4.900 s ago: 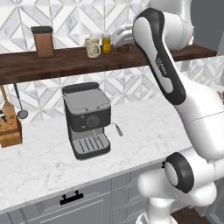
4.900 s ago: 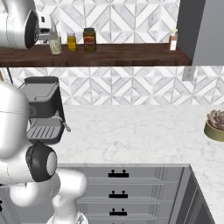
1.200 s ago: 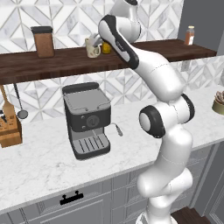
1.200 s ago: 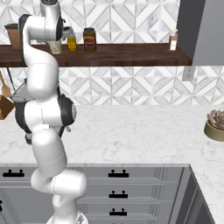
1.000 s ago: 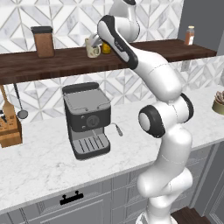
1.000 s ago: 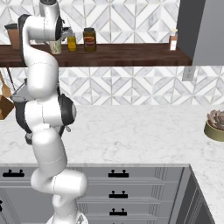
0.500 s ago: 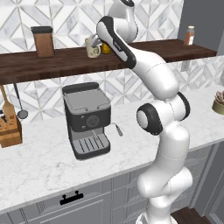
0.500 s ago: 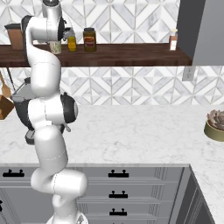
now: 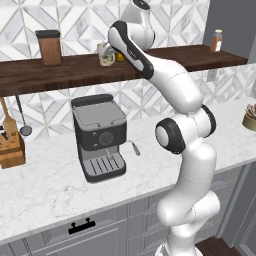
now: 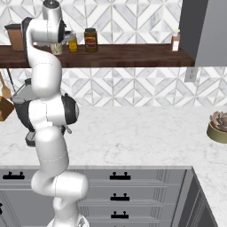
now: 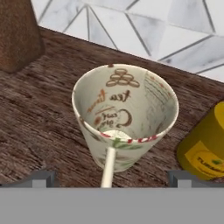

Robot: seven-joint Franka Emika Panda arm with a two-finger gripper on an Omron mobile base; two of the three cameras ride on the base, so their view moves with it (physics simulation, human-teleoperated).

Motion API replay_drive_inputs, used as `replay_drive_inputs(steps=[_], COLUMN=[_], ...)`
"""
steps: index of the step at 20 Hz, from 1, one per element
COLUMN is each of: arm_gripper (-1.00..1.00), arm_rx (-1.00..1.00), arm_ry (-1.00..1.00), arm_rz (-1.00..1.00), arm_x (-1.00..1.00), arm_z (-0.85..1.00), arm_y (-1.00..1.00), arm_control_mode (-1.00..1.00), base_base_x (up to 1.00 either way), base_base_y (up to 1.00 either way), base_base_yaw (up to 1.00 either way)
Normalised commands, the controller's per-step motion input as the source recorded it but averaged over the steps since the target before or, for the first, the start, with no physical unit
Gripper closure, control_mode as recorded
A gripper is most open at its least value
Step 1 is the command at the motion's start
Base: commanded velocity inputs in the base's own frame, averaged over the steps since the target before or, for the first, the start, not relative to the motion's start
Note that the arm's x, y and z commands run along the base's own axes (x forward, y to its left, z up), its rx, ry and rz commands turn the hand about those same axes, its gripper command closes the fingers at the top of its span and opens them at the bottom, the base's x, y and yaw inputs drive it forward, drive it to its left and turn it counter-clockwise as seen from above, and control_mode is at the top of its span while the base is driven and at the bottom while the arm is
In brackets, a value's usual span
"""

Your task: Gather all objects into one cabinet and sort the glasses and bowls to opposite sides.

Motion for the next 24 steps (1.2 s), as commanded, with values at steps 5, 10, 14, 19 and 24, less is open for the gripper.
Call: replay_drive_inputs(steps=[5, 10, 14, 19, 24], arm_gripper=[-1.00, -1.00, -1.00, 1.00, 1.00], arm_rx=[0.00, 0.00, 0.00, 0.00, 0.00], arm_ry=[0.00, 0.00, 0.04, 0.01, 0.00], arm_rz=[0.00, 0.00, 0.00, 0.00, 0.00], arm_x=[0.02, 0.02, 0.02, 0.10, 0.03], arm_z=[-0.01, 0.00, -0.11, -0.05, 0.00], arm_y=[0.02, 0.00, 0.00, 0.00, 0.00], arm_control_mode=[-1.00, -1.00, -1.00, -1.00, -1.00], base_base_x=[0.00, 0.00, 0.00, 0.00, 0.00], base_base_y=[0.00, 0.00, 0.00, 0.00, 0.00], base_base_yaw=[0.00, 0.00, 0.00, 0.00, 0.00])
